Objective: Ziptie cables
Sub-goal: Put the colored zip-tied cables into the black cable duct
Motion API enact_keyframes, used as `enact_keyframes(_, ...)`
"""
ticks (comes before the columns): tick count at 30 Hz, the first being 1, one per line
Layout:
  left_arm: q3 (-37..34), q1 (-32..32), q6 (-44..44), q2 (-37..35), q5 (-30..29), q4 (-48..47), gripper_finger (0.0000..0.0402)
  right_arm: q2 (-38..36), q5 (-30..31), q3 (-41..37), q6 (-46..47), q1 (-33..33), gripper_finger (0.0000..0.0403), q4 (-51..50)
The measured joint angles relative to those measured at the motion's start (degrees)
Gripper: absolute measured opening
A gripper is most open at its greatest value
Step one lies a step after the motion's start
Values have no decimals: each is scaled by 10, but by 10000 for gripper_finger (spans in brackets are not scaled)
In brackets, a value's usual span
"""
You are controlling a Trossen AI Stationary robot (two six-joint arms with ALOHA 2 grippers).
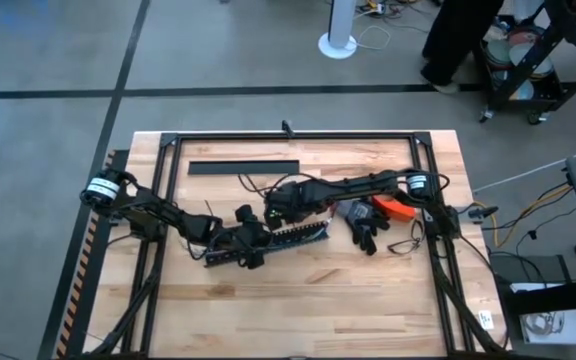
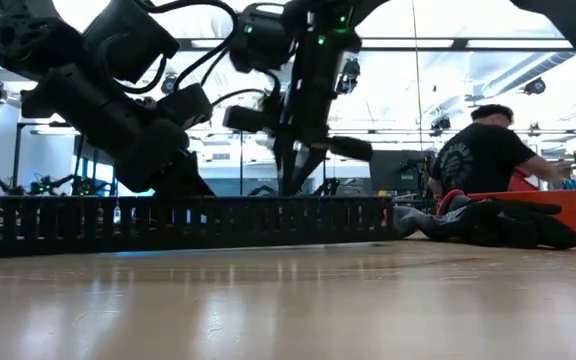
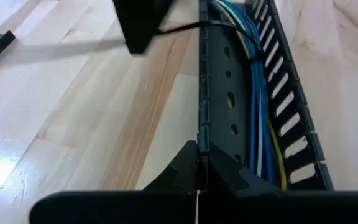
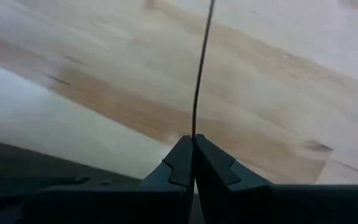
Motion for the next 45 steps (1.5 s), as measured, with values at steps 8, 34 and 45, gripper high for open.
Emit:
enact_keyframes(8, 0, 0, 1, 0, -1, -1, 0, 11, -1, -1, 2, 4, 0, 7)
enact_keyframes(34, -1, 1, -2, 0, -8, 0, 0, 11, 35, 0, -23, 25, 0, 59)
enact_keyframes(45, -1, 2, 19, 0, -20, 7, 0, 11, 49, 0, -5, 26, 0, 65)
